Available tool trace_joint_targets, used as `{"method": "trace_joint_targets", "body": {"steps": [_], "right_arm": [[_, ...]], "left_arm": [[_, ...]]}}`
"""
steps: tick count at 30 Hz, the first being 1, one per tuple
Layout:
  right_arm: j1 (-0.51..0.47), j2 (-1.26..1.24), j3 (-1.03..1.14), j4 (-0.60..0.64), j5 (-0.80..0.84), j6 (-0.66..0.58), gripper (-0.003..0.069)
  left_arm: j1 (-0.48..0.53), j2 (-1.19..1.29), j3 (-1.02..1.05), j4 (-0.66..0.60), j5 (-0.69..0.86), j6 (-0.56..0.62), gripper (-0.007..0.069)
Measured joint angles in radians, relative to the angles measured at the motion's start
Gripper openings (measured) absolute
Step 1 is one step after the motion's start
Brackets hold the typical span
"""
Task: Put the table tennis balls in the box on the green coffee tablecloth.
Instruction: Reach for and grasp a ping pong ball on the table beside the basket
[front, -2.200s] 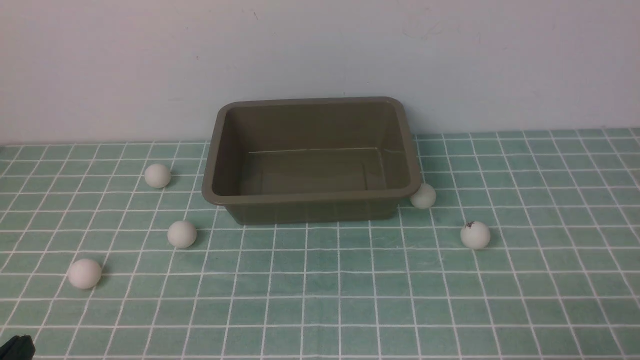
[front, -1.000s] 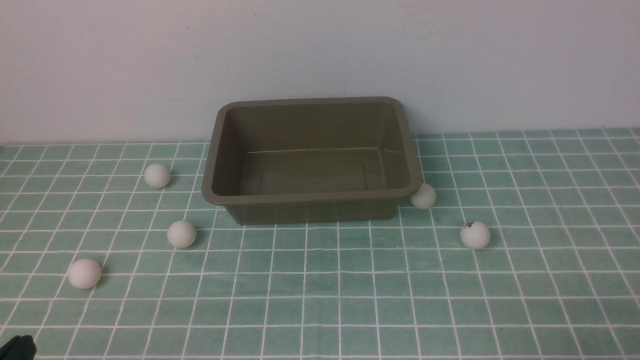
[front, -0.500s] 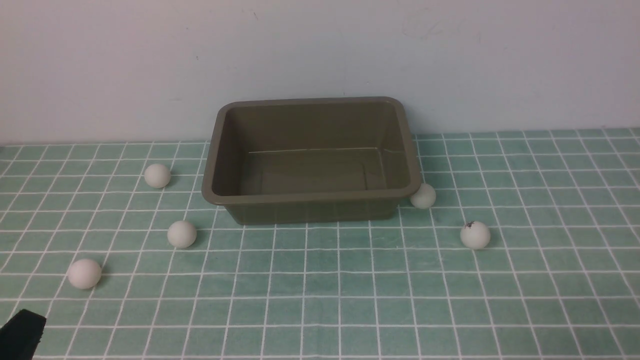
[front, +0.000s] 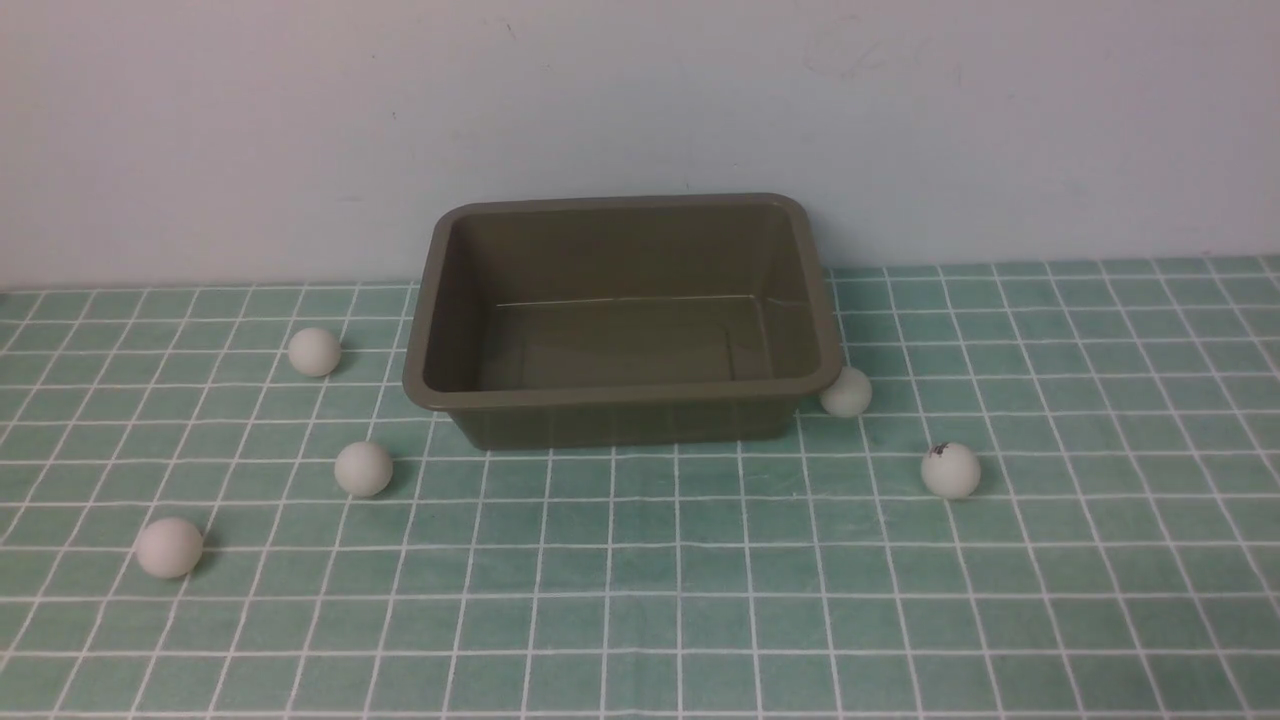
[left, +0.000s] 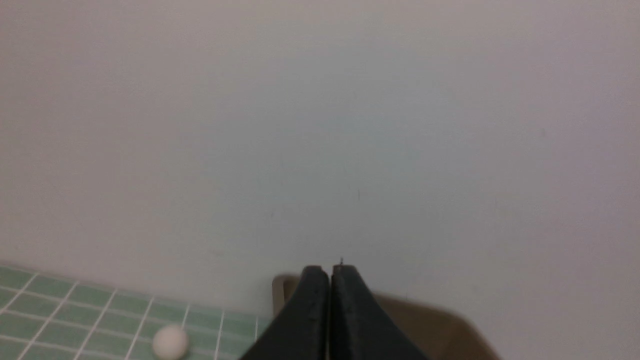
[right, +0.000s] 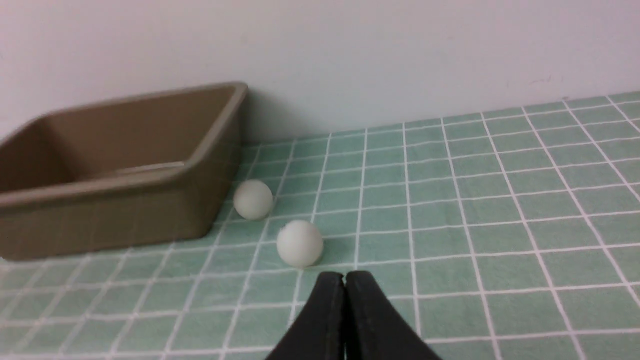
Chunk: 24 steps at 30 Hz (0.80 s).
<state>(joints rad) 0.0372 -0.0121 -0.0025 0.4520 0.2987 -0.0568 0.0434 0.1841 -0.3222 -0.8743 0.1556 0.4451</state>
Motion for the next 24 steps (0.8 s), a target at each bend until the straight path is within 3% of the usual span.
{"method": "trace_joint_targets", "body": {"steps": [6,13,17,19,24], "right_arm": [[0.0,0.0,0.0,0.343,-0.103,0.072,-0.0016],[0.0,0.0,0.0,0.493,-0.143,0.085,-0.0016],[0.0,0.0,0.0,0.536,-0.143,0.086,-0.0016],[0.0,0.0,0.0,0.536,-0.123,0.086,-0.0016],[0.0,0.0,0.0,0.535,0.03,0.086,-0.0016]], "left_arm": [[0.0,0.365,-0.128,0.13,0.229,0.114,-0.0008],[0.0,0.802,-0.346,0.396,0.313,0.068,-0.0008],[0.0,0.968,-0.449,0.613,0.404,-0.079,-0.0003],[0.0,1.052,-0.508,0.764,0.483,-0.227,0.0007],[0.0,1.172,-0.602,1.041,0.56,-0.445,0.0059]]}}
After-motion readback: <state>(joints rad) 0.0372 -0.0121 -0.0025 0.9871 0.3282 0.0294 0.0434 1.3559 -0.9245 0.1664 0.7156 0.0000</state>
